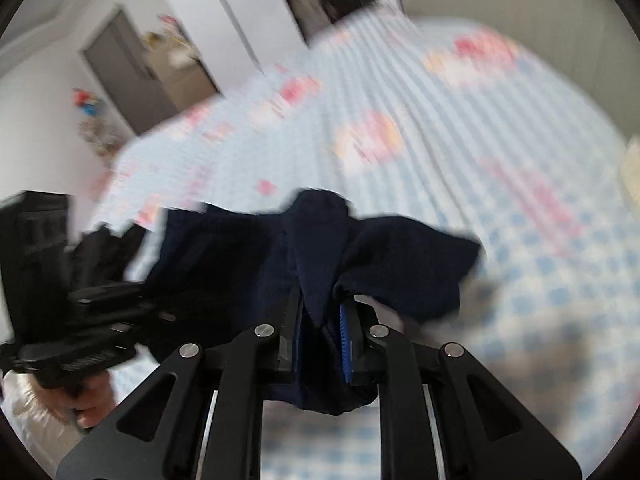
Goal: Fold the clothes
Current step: 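Carry the pants with both grippers and lay them on the white shirt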
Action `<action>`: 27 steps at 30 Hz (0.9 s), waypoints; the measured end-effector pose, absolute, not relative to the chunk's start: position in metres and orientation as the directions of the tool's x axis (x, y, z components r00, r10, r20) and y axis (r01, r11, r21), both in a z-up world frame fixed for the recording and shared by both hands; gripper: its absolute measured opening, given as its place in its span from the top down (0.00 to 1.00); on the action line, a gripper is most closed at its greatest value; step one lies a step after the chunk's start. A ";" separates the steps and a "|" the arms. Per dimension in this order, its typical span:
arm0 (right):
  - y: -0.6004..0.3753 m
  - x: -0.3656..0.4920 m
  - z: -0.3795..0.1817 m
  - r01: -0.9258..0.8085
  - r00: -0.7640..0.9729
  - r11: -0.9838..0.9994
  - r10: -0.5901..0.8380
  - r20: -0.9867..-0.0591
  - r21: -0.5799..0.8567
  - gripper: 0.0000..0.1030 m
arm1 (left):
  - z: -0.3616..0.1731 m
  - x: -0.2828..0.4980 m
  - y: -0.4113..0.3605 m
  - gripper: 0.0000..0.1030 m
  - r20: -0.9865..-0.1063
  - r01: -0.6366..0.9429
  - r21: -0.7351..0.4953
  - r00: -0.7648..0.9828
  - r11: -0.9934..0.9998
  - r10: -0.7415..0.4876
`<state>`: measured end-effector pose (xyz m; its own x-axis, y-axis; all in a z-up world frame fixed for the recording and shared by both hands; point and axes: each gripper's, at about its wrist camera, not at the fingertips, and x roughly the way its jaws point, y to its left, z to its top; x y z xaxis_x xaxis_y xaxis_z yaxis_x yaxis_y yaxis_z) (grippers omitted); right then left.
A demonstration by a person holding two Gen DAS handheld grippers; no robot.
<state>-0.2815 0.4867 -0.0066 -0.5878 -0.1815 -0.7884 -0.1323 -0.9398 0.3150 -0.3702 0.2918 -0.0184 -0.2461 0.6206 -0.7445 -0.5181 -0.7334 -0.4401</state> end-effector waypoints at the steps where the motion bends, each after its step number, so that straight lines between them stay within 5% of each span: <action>1: 0.489 -0.288 -0.025 -0.152 -0.556 -0.937 -0.182 -0.811 0.315 0.83 | -0.038 -0.377 0.290 0.86 -0.763 -0.477 -0.460 -0.218 -0.749 0.608; 5: 0.488 -0.291 -0.062 -0.193 -0.526 -0.929 -0.172 -0.833 0.314 0.77 | -0.068 -0.386 0.276 0.81 -0.772 -0.413 -0.497 -0.191 -0.763 0.606; 9: 0.485 -0.283 -0.040 -0.169 -0.591 -0.924 -0.183 -0.786 0.342 0.75 | -0.053 -0.384 0.270 0.85 -0.715 -0.479 -0.537 -0.179 -0.694 0.676; 12: 0.482 -0.288 -0.032 -0.149 -0.599 -0.928 -0.190 -0.778 0.341 0.76 | -0.045 -0.387 0.281 0.85 -0.750 -0.514 -0.479 -0.182 -0.711 0.636; 16: 0.491 -0.292 -0.036 -0.175 -0.582 -0.937 -0.149 -0.799 0.302 0.68 | -0.043 -0.391 0.279 0.66 -0.791 -0.492 -0.420 -0.213 -0.762 0.573; 19: 0.511 -0.283 -0.040 -0.191 -0.610 -0.893 -0.217 -0.762 0.408 0.59 | -0.057 -0.390 0.272 0.65 -0.803 -0.499 -0.417 -0.188 -0.760 0.565; 22: 0.517 -0.273 -0.037 -0.228 -0.607 -0.910 -0.146 -0.781 0.348 0.56 | -0.066 -0.385 0.267 0.62 -0.817 -0.502 -0.393 -0.193 -0.770 0.543; 27: 0.507 -0.257 -0.006 -0.236 -0.698 -0.926 -0.051 -0.715 0.296 0.56 | -0.043 -0.371 0.238 0.61 -0.715 -0.378 -0.412 -0.431 -0.829 0.551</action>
